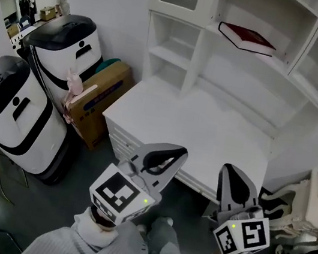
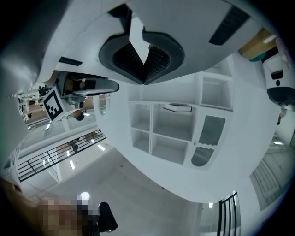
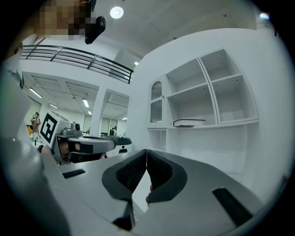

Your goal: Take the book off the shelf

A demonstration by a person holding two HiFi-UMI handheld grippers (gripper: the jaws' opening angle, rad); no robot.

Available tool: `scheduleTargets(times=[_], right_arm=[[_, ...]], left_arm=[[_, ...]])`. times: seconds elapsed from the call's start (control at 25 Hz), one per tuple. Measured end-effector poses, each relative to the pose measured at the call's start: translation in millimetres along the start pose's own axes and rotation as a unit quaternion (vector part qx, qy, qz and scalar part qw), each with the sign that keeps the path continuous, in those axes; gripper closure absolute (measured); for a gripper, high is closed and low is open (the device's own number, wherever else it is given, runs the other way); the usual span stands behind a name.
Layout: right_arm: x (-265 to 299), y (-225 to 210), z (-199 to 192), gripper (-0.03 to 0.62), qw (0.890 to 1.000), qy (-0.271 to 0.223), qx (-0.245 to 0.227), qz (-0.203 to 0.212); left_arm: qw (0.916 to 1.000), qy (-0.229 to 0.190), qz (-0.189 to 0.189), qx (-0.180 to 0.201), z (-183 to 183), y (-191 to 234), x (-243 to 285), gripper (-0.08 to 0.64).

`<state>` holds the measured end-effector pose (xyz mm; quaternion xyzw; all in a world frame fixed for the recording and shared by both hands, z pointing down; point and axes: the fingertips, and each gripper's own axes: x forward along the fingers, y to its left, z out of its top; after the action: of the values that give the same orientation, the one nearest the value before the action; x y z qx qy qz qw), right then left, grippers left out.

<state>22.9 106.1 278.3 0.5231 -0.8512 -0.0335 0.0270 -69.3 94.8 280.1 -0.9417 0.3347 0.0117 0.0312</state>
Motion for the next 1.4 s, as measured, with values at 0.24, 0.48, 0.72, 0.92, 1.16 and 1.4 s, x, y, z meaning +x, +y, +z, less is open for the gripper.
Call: scheduleTargets(times=[0.24,0.48,0.72,0.92,1.16,1.4], right_arm=[[28,-16,-10,0.578,1.0,0.013,0.0,0.008],[72,-48,-13,0.578,1.0,0.004,0.01,0.02],[121,-95,-7,0.577,1.0,-0.004,0.013,0.017],[158,-130,5,0.578,1.0,-0.009,0.007,0.016],[190,-170,20,0.577,1.0,-0.016,-0.007,0.018],[211,-202,32,0.577,0.999,-0.025,-0.036,0.019]], left_arm=[[1.0,0.008,0.002,-0.005,-13,21,22,0.548],[0.9999,0.005,0.01,0.0,-15,55,60,0.548],[0.9999,0.002,0.011,0.006,-10,93,115,0.548],[0.9999,0.0,0.012,0.009,-1,121,158,0.548],[0.9998,-0.009,0.016,0.012,12,147,206,0.548],[0.9995,-0.014,0.019,0.019,16,162,243,0.548]])
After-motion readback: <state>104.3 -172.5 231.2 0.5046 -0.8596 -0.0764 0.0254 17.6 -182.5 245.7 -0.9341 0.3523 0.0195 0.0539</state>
